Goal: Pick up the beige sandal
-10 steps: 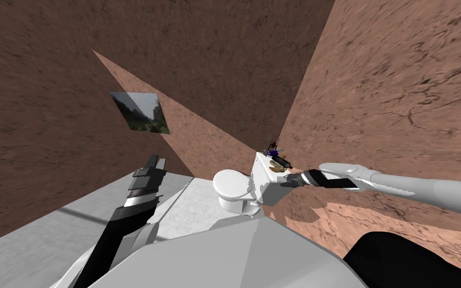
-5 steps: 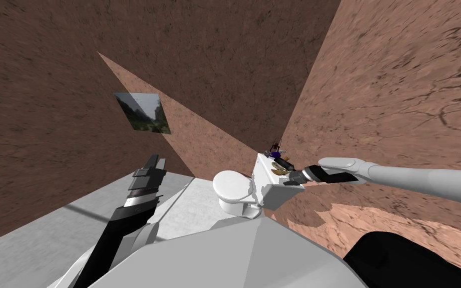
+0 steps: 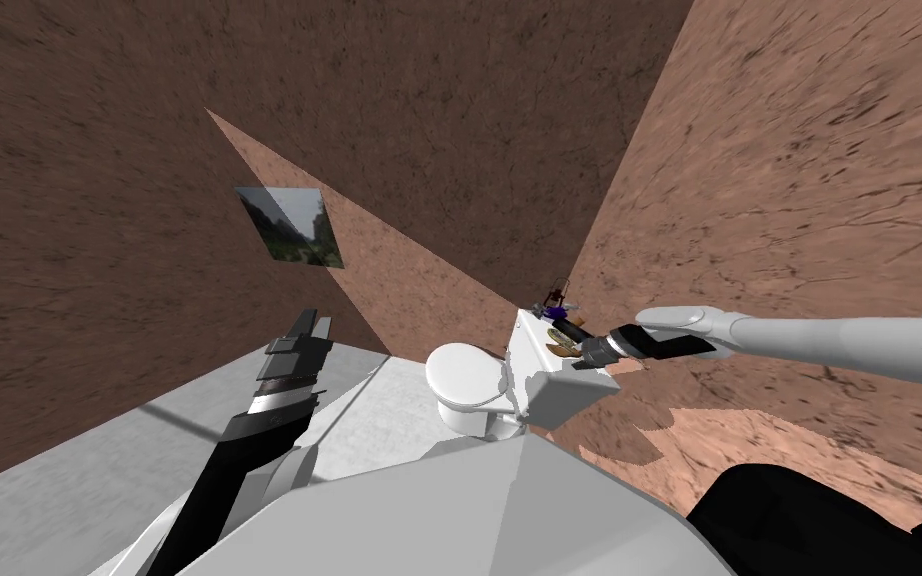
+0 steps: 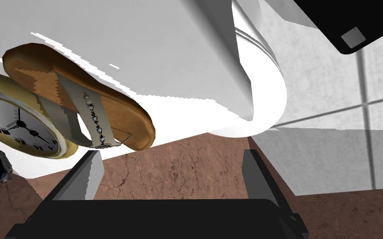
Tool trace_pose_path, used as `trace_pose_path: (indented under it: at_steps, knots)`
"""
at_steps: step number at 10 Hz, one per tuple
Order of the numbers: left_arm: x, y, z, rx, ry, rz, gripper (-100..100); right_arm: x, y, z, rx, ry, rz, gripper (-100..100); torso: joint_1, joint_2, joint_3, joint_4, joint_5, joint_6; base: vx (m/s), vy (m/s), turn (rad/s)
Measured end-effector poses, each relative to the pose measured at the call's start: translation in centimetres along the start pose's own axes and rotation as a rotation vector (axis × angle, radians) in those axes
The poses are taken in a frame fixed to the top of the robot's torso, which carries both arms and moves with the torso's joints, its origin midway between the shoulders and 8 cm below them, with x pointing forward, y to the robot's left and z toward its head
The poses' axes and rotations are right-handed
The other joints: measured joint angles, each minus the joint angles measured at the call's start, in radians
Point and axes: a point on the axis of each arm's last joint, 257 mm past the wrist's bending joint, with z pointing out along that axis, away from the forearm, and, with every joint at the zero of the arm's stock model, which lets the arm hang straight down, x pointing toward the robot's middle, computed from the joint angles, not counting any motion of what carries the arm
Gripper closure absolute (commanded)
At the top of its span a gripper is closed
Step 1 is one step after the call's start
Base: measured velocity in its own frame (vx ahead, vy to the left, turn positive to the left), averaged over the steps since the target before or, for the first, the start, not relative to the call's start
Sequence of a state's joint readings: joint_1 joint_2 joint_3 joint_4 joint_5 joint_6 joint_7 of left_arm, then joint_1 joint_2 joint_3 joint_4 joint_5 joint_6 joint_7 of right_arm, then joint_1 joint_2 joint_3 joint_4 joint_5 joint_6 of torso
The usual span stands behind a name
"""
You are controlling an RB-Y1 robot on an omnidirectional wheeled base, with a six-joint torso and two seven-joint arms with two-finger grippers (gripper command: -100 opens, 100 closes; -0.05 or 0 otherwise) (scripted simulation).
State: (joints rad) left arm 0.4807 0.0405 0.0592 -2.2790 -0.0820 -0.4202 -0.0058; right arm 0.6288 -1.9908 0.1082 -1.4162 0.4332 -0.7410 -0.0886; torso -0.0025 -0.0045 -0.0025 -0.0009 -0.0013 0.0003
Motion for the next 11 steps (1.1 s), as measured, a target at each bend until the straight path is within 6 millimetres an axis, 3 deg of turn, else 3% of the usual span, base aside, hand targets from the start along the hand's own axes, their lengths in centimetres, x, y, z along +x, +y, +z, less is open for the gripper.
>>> trace_pose_path:
  at_steps: [4,7,8,11]
  knots:
    - [0.0,0.0,0.0,0.0,0.0,0.0,0,0.6,-0.4,-0.5,-0.001,0.049,-0.044,-100,0.001,0.002,0.001,0.0,0.0,0.0,0.053,-0.042,0.055]
    - [0.0,0.0,0.0,0.0,0.0,0.0,0,2.4,-0.5,-1.2,-0.013,0.124,-0.095,-100,-0.002,-0.003,-0.002,-0.001,0.0,0.0,0.127,-0.077,0.086]
    - [0.0,0.0,0.0,0.0,0.0,0.0,0,3.6,0.4,-1.3,-0.032,0.15,-0.095,-100,-0.003,-0.006,-0.003,-0.001,-0.001,0.0,0.118,-0.074,0.048]
    - [0.0,0.0,0.0,0.0,0.0,0.0,0,4.6,0.6,-1.0,-0.045,0.169,-0.095,-100,0.003,0.003,0.002,0.001,0.001,0.0,-0.001,0.003,-0.007]
